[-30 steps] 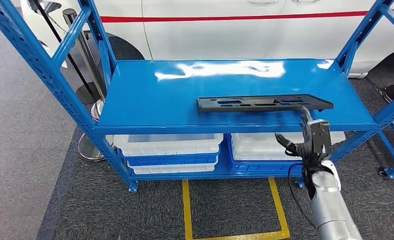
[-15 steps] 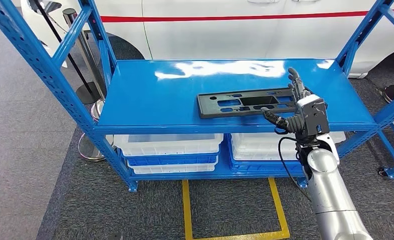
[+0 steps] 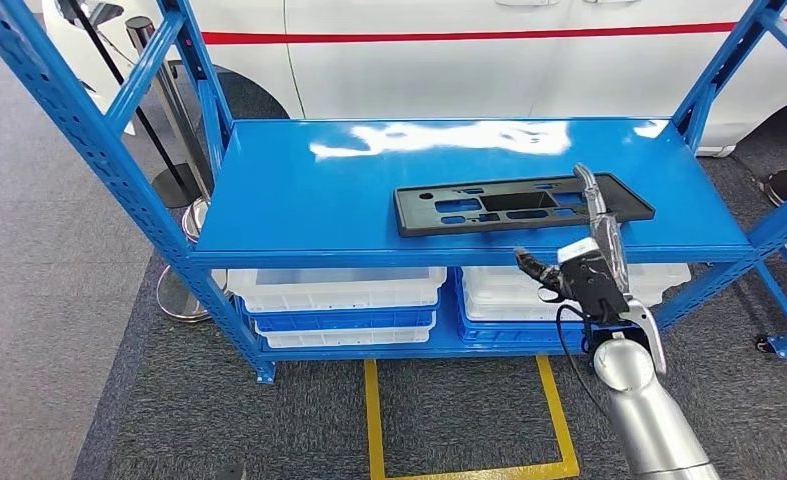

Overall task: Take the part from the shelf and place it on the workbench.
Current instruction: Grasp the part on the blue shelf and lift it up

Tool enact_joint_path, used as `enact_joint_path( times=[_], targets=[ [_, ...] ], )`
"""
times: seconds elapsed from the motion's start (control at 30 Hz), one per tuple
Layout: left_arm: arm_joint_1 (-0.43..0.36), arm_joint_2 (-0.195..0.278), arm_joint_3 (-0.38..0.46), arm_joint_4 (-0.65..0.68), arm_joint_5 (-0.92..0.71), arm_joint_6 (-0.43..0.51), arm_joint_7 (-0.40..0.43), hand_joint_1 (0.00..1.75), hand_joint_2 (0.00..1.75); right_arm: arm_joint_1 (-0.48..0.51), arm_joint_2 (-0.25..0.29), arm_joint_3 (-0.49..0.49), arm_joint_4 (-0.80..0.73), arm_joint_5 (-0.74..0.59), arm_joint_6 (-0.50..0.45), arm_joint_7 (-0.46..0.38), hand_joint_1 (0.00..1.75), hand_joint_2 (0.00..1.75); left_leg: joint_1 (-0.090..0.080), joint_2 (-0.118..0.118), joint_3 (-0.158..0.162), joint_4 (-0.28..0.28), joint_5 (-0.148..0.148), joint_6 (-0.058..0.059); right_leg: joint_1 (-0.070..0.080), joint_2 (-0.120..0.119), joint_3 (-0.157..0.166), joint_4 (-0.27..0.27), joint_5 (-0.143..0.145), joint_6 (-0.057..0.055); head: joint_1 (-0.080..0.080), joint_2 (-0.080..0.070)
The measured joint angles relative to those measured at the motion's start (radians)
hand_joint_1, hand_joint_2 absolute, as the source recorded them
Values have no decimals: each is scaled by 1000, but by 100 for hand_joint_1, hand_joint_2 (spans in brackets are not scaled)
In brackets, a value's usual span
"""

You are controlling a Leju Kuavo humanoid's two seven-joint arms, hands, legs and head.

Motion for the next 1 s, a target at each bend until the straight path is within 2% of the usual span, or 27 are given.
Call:
enact_joint_path(
  times=[0.07, 0.13, 0.2, 0.27, 0.43, 0.67, 1.0],
  targets=[
    [0, 1, 0, 0, -8, 0, 0, 0, 0, 10, -14, 19, -3, 127, -38, 36, 0, 175, 0, 0, 0, 0, 0, 0, 0, 0, 0, 0, 0, 0, 0, 0],
    [0, 3, 0, 0, -23, -4, 6, 0, 0, 5, -33, 48, 17, 307, -101, 102, 0, 175, 0, 0, 0, 0, 0, 0, 0, 0, 0, 0, 0, 0, 0, 0],
    [-1, 4, 0, 0, -38, -8, 12, 0, 0, -14, -50, 83, 71, 467, -172, 155, 0, 175, 0, 0, 0, 0, 0, 0, 0, 0, 0, 0, 0, 0, 0, 0],
    [-1, 4, 0, 0, -47, -10, 15, 0, 0, -37, -60, 115, 144, 559, -224, 173, 0, 175, 0, 0, 0, 0, 0, 0, 0, 0, 0, 0, 0, 0, 0, 0],
    [-2, 5, 0, 0, -55, -10, 18, 0, 0, -69, -67, 172, 274, 649, -288, 182, 0, 175, 0, -1, 0, 0, 0, 0, 0, -1, 0, 0, 0, 0, 0, 0],
    [-1, 5, 0, 0, -68, -8, 26, 0, 0, -91, -78, 256, 322, 815, -326, 234, 0, 175, 0, -1, 0, 0, 0, 0, 0, -1, 0, 0, 0, 0, 0, 0],
    [-1, 5, 0, 0, -68, -9, 24, 0, 0, -106, -91, 306, 352, 842, -327, 240, 0, 175, 0, -1, -1, 0, 0, 0, 0, -1, 0, 0, 0, 0, 0, 0]
  ],
)
